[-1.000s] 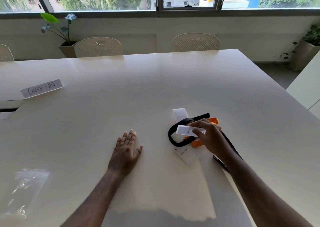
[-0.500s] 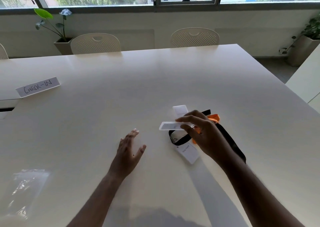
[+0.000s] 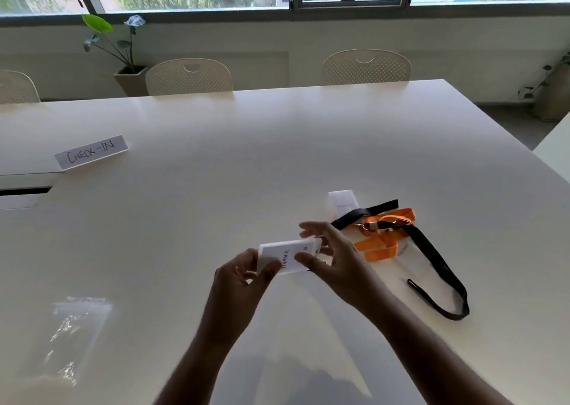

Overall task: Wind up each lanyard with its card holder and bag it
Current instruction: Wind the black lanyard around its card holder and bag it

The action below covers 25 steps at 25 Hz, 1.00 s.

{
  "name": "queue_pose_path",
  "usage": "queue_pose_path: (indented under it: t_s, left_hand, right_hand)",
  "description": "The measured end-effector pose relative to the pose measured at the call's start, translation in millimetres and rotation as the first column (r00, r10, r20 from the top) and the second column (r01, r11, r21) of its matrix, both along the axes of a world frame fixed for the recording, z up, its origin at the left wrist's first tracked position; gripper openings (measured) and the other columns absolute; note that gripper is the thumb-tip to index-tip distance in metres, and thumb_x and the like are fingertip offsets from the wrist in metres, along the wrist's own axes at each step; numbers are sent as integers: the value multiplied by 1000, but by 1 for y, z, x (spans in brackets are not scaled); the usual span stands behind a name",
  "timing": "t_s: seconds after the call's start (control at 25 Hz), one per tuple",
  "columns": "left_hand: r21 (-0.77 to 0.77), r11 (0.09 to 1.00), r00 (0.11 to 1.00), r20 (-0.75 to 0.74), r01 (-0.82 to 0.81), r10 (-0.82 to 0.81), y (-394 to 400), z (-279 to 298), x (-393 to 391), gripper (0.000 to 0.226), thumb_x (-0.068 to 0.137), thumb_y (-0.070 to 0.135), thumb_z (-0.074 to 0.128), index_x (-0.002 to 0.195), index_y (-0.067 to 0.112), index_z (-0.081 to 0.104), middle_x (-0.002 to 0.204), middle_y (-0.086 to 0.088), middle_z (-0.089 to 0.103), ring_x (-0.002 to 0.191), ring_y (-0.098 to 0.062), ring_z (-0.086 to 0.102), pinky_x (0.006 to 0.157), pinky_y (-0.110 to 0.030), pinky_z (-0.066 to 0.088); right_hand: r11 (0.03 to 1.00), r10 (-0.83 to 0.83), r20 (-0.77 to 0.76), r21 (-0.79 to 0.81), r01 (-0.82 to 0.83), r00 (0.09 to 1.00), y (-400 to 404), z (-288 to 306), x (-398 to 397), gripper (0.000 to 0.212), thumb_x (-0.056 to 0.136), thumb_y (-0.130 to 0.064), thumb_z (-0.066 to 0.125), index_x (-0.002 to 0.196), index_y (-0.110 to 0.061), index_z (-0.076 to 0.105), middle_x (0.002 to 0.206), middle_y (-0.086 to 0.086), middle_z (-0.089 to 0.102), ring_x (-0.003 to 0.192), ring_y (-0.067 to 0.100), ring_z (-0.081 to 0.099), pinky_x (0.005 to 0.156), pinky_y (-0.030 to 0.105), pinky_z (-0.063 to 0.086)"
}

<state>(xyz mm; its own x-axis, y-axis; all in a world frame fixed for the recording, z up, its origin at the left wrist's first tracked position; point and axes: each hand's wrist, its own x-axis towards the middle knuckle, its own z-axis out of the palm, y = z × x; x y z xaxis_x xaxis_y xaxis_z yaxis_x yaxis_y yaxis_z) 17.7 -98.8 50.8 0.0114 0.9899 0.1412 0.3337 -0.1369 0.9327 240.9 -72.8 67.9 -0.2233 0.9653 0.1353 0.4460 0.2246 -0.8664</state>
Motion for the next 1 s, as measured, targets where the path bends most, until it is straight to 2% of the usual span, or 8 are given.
queue_pose_path:
  t_s: [0.12, 0.2, 0.4, 0.56, 0.64, 0.76, 0.92, 1.0]
  left_hand:
    - [-99, 991, 968, 225, -91, 112, -1, -3, -6, 12, 89, 29, 79, 101, 29, 79, 98, 9, 82, 91, -10, 78, 75, -15, 58]
    - [-154, 980, 934, 314, -125, 169, -1, -3, -7, 17, 83, 34, 81, 100, 31, 80, 98, 5, 83, 89, -12, 79, 73, -17, 58]
    - [-316, 944, 809, 530, -92, 256, -1, -3, -15, 29, 78, 40, 83, 106, 33, 81, 107, -5, 82, 89, -19, 78, 81, -33, 57]
    - [-383, 922, 680, 662, -56, 316, 3, 0, -23, 32, 78, 31, 83, 108, 23, 80, 113, -10, 80, 91, -17, 78, 78, -27, 58]
    - [-383, 923, 651, 692, -35, 312, 4, 1, -24, 32, 80, 27, 82, 111, 21, 79, 115, -11, 79, 92, -18, 78, 75, -24, 60]
    - [-343, 939, 660, 703, -11, 265, 2, 3, -17, 30, 78, 29, 83, 107, 26, 80, 114, -11, 79, 97, -22, 79, 76, -24, 62]
    - [-241, 969, 760, 620, -53, 196, -1, 6, -7, 36, 74, 40, 84, 109, 31, 79, 112, -8, 80, 104, -25, 77, 80, -26, 61]
    - [-192, 977, 800, 569, -95, 190, -1, 7, -8, 32, 78, 38, 83, 109, 32, 79, 110, -5, 81, 103, -24, 77, 80, -25, 62]
  right_hand:
    - [991, -56, -70, -126, 46, 996, -5, -15, -9, 48, 95, -33, 79, 136, -30, 54, 118, -16, 73, 111, -10, 68, 95, 22, 58]
    - [986, -74, -120, -157, 55, 990, -7, -21, -13, 41, 95, -30, 79, 131, -25, 59, 113, -9, 78, 107, 0, 73, 91, 25, 60]
    - [991, -53, -239, -132, 22, 970, -12, -25, -17, 15, 103, -19, 69, 116, -25, 68, 98, -7, 82, 96, 8, 76, 84, 15, 54]
    - [997, -59, -41, 41, 61, 997, -14, -24, -18, 9, 105, -27, 65, 100, -30, 72, 90, -13, 78, 88, 9, 69, 70, 13, 43]
    - [991, -51, 80, 130, 40, 995, -15, -24, -21, 9, 105, -28, 65, 100, -26, 72, 89, -17, 74, 95, 4, 65, 86, 20, 45]
    - [968, -12, 313, 241, -67, 950, -18, -20, -30, 11, 108, -31, 59, 107, -24, 69, 95, -20, 74, 97, 0, 65, 114, 32, 36]
    - [964, 101, 334, 200, -175, 937, -22, -12, -48, 15, 110, -31, 52, 111, -23, 65, 85, -29, 61, 91, 2, 59, 96, 20, 39]
    - [973, 190, 224, 90, -214, 956, -22, -7, -51, 16, 111, -30, 53, 106, -20, 65, 79, -17, 68, 77, 6, 66, 83, 24, 52]
